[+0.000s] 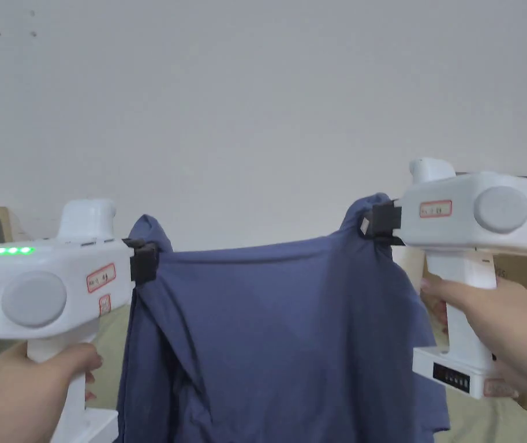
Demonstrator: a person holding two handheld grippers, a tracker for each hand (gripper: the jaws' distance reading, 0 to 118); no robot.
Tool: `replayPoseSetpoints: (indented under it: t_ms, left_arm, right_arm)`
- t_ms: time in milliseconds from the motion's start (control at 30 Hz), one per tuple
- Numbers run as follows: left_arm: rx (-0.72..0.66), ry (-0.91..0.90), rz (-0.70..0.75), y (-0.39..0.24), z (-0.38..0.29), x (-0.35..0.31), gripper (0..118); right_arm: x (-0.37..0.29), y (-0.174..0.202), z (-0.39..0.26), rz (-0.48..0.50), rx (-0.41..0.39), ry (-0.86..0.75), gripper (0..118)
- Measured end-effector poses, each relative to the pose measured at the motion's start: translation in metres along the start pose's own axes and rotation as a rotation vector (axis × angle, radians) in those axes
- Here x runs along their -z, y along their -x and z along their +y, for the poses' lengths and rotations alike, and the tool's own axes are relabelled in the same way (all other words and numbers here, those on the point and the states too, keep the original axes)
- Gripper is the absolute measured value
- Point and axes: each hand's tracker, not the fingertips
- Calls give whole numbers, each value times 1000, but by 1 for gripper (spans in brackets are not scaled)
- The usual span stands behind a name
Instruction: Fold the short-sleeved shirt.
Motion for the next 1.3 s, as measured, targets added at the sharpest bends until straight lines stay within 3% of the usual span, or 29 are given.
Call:
replayPoseSetpoints:
  t_ms: [467,633,700,800,967,1133,1233,1300]
  left_arm:
    - [49,-203,175,16,85,121,4]
    - [36,-275,222,17,81,131,4]
    - [41,-264,218,17,67,133,4]
    - [32,-85,107,17,26,146,4]
    - [8,210,-149,-12,-84,155,4]
    - [13,403,-292,-52,-184,117,4]
    - [-64,476,-314,-65,-234,69,4]
    - [-115,517,-337,-70,-257,31,4]
  right_arm:
    - [108,35,131,-137,-210,-190,3]
    - [129,41,136,-164,-301,-249,3]
    - [137,38,118,-173,-308,-231,3]
    - [147,21,63,-164,-293,-114,3]
    - [137,-30,-83,-183,-239,110,3]
    - [64,-80,-206,-172,-142,249,3]
    - [0,-90,-261,-166,-83,305,3]
    - [-38,-85,-287,-169,-89,313,3]
